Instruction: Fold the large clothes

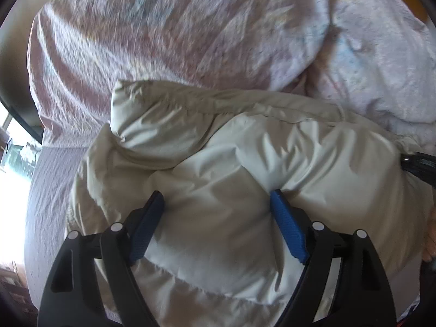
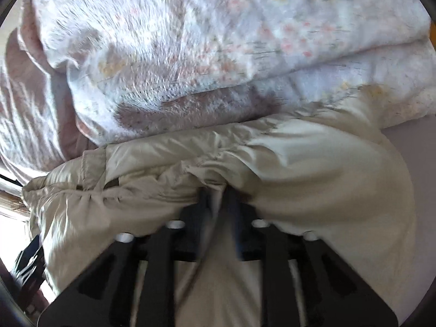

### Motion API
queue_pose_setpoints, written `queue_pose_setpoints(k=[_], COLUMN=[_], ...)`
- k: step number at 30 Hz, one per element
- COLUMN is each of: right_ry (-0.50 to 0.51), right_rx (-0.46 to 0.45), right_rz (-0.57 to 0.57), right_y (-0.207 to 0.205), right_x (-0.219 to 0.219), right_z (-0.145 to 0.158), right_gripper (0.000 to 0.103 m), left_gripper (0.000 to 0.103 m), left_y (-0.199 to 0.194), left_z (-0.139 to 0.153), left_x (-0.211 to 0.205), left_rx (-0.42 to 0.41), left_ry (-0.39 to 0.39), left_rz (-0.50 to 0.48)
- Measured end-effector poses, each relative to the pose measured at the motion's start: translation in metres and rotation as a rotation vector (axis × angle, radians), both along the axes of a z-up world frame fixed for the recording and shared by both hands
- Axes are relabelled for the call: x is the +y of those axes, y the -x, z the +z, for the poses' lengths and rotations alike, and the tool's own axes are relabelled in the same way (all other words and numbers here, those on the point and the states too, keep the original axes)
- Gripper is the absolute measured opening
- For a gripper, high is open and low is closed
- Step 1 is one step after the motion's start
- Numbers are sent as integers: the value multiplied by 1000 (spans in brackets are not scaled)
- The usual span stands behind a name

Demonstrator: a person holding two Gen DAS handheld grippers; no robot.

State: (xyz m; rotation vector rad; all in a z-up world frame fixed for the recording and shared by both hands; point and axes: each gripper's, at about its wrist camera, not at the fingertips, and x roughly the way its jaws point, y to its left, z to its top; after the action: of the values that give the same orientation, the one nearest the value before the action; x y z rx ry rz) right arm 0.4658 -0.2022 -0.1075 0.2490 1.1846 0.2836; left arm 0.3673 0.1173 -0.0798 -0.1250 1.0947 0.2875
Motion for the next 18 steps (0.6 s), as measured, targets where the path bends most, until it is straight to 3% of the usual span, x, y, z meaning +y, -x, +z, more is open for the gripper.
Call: queue_pose_setpoints(k=[1, 8, 18], right_ry=[-1, -44, 33], right_rx=[-30, -60, -81], right_rz=[-10, -50, -27], right_y=[5, 45, 71], right_x=[-7, -42, -34], right_z=[5, 12, 2], right_gripper=[71, 71, 71], left_gripper=[81, 81, 80], left_y=[-2, -21, 1], left_z=[-3, -26, -14], left_x=[2, 14, 20], left_rx=[2, 27, 15], left_ry=[-3, -50, -19], left_rz=[7, 69, 75])
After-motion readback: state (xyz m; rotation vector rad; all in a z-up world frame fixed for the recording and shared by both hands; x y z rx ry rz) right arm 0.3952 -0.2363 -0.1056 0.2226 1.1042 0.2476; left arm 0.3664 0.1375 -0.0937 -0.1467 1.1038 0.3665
